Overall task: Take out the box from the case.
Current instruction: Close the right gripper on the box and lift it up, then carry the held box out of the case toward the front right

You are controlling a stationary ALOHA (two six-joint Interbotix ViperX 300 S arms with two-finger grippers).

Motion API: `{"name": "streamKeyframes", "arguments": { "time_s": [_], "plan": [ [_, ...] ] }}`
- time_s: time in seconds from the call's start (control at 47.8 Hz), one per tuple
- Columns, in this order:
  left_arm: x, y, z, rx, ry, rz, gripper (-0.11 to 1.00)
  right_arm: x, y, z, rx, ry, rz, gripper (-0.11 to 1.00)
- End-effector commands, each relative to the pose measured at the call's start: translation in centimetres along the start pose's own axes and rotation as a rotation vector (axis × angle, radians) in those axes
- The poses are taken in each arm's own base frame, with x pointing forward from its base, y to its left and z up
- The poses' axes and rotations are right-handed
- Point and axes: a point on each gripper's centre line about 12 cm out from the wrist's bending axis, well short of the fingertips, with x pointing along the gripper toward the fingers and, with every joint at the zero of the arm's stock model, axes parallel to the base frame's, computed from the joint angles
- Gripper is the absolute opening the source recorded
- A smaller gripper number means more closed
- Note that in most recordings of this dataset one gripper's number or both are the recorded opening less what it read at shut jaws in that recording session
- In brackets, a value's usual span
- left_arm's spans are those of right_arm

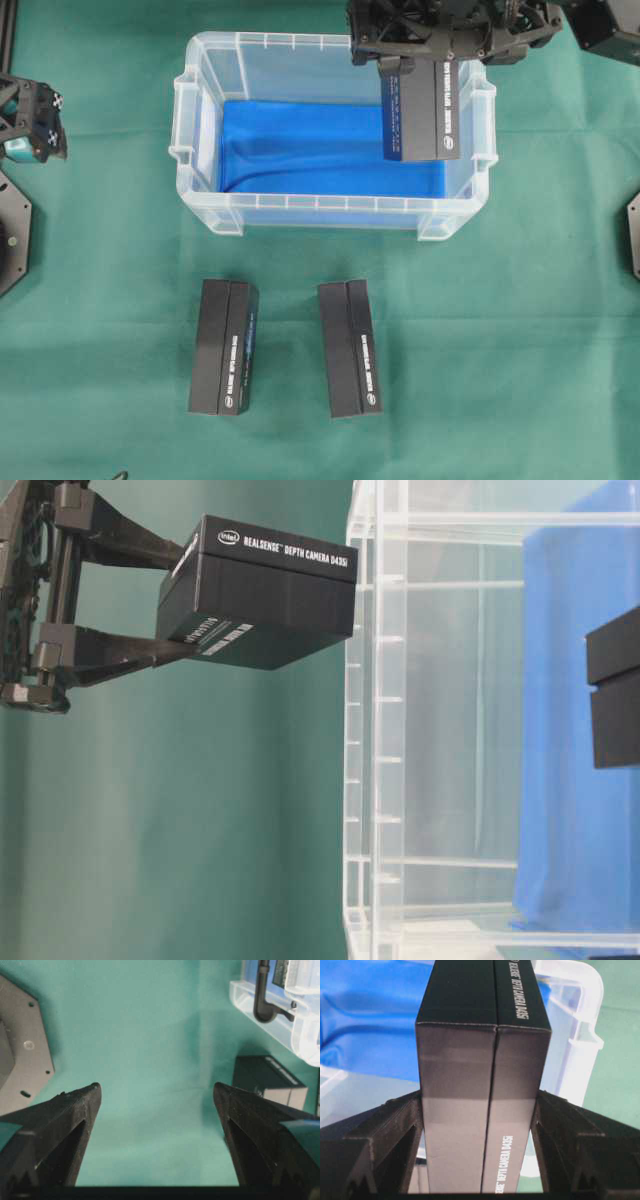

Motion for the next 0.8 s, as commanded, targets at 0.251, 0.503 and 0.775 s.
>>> {"name": "streamKeyframes", "arguments": {
  "time_s": [0.251,0.503,0.775],
  "plan": [
    [-0.3,-0.1,0.1,0.003,-0.007,-0.011,0.92,-2.9,-0.4,-0.8,-0.019,-0.003,0.065,0.66],
    [-0.3,-0.1,0.1,0.003,-0.008,-0.011,0.92,-3.7,-0.4,-4.8,-0.098,0.025,0.039,0.66],
    [-0.3,-0.1,0.1,0.003,-0.01,-0.012,0.92,-4.5,-1.0,-8.9,-0.122,0.043,-0.011,0.66]
  ]
}}
